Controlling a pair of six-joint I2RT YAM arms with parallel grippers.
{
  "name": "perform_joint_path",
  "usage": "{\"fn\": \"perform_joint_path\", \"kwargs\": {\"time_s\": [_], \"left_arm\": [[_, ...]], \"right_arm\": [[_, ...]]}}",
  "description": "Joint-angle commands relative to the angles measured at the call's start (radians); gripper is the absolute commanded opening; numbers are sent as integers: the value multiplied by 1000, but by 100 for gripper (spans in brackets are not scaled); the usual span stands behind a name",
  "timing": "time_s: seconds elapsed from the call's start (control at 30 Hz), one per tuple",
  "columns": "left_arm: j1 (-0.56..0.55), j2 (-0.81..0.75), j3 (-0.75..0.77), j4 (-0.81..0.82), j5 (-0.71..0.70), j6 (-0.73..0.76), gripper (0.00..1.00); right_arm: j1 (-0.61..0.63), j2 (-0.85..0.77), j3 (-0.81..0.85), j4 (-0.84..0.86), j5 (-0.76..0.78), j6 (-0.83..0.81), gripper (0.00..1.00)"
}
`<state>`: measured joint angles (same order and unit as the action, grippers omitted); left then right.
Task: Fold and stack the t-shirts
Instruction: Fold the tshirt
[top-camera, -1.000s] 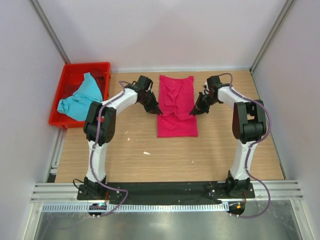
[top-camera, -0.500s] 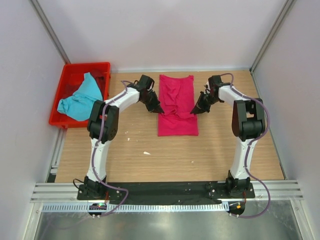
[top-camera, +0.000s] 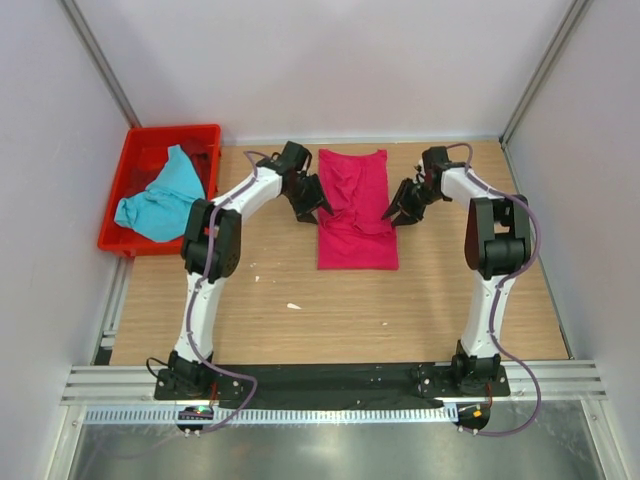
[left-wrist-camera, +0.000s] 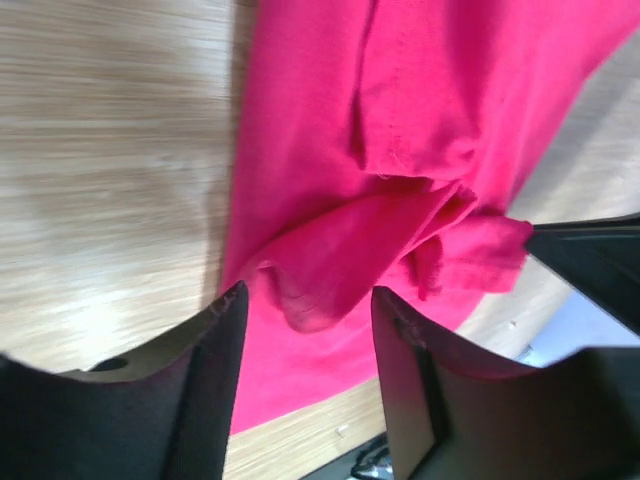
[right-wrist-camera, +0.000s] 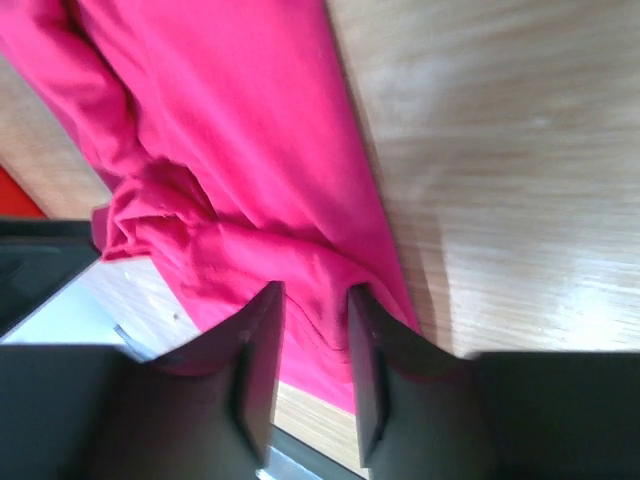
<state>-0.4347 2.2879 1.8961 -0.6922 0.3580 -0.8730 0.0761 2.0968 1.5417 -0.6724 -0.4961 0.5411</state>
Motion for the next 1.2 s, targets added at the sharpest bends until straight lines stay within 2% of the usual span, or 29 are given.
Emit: {"fn": "perform_joint_path", "kwargs": {"time_s": [0.0,0.03,0.1,0.2,0.27,0.3,0.37,0.4,0.47,0.57,0.93,1.17], "left_arm": [[10,-46,66,-102,-106,55,55],[10,-70,57,-110,-155,66,56],[-1,-160,29,-109,-204,89,59],[-39,-278,-54,-81,-254,112,56],[-65,-318,-135,-47,-222,112,51],[-94,-335,-165,-8,-205,98,44],[-120,-347,-254,54,-133,80,37],[-143,-343,-278,110,-116,54,31],[-157,-309,-325,175,-44,31,29],[-164,-269,-361,264,-22,-7,25],[-164,-245,-453,315,-25,-64,20],[-164,-239,-497,310,-21,-78,18]], "right_arm": [[-9,9,136,-30,54,-25,44],[-7,6,161,-55,80,-39,53],[10,-30,210,-120,180,-94,62],[57,-134,166,-159,290,-139,63],[143,-188,101,-132,341,-150,61],[180,-237,33,-113,387,-141,58],[272,-280,-47,-20,442,-100,53],[296,-297,-101,2,476,-84,46],[361,-293,-124,49,566,-60,42],[408,-248,-117,50,633,-59,36],[427,-172,-141,85,688,-61,35],[427,-110,-91,100,705,-66,36]]}}
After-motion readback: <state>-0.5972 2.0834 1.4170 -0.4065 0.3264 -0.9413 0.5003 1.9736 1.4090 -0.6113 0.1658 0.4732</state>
